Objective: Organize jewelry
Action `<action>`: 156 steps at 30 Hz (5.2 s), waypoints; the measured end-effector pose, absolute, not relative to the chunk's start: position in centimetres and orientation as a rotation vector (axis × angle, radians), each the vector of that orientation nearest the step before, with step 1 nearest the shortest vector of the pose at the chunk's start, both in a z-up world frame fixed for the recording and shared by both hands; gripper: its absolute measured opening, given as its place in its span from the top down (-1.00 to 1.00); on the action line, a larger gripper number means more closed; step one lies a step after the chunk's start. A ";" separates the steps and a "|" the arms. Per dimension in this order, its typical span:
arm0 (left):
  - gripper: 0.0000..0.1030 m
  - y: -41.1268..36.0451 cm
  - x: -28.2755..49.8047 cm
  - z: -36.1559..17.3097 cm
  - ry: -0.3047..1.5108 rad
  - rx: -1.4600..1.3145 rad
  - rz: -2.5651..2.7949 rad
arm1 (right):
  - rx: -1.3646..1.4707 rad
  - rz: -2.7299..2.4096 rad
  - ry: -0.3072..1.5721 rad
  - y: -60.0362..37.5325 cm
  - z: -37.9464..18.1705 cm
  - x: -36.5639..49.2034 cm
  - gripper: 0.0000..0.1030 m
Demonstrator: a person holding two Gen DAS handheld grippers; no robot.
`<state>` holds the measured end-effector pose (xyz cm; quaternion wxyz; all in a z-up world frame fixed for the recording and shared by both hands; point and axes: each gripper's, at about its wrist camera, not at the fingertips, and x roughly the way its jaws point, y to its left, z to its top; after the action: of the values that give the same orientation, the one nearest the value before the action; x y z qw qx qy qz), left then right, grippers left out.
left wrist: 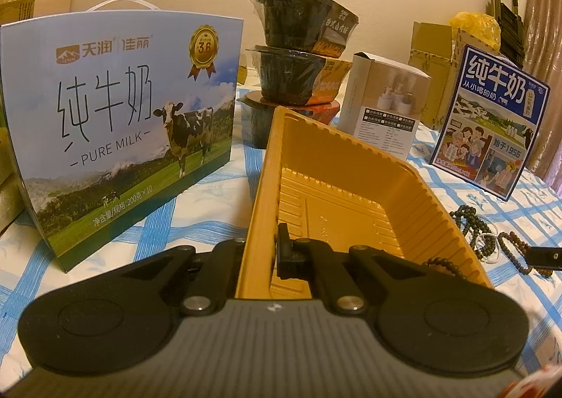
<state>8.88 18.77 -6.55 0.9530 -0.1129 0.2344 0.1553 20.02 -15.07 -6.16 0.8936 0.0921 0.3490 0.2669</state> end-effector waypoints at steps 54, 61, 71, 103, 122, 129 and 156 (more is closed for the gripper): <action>0.94 18.7 8.9 -6.6 0.476 -0.227 0.313 | -0.216 0.451 0.536 -21.9 -3.1 26.5 0.87; 0.94 18.5 8.9 -6.6 0.474 -0.224 0.312 | -0.147 0.515 0.447 -20.9 2.9 25.0 0.87; 0.94 18.6 8.8 -6.5 0.474 -0.230 0.312 | -0.058 0.643 0.363 -19.1 9.2 22.3 0.87; 0.94 18.5 8.9 -6.1 0.468 -0.232 0.308 | 0.202 0.934 0.605 -3.9 1.9 23.9 0.87; 0.94 18.8 8.9 -6.3 0.469 -0.238 0.307 | 0.222 0.894 0.703 -2.4 -1.7 25.3 0.87; 0.94 18.8 8.9 -6.3 0.471 -0.239 0.308 | 0.213 0.844 0.805 -2.9 -4.5 26.2 0.84; 0.94 19.0 9.0 -6.4 0.473 -0.234 0.308 | 0.189 0.605 0.787 -13.7 -6.0 22.1 -0.06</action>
<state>8.99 18.96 -6.44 0.9537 -0.1151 0.2328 0.1518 22.09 -13.73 -5.97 0.8751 0.0905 0.3771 0.2896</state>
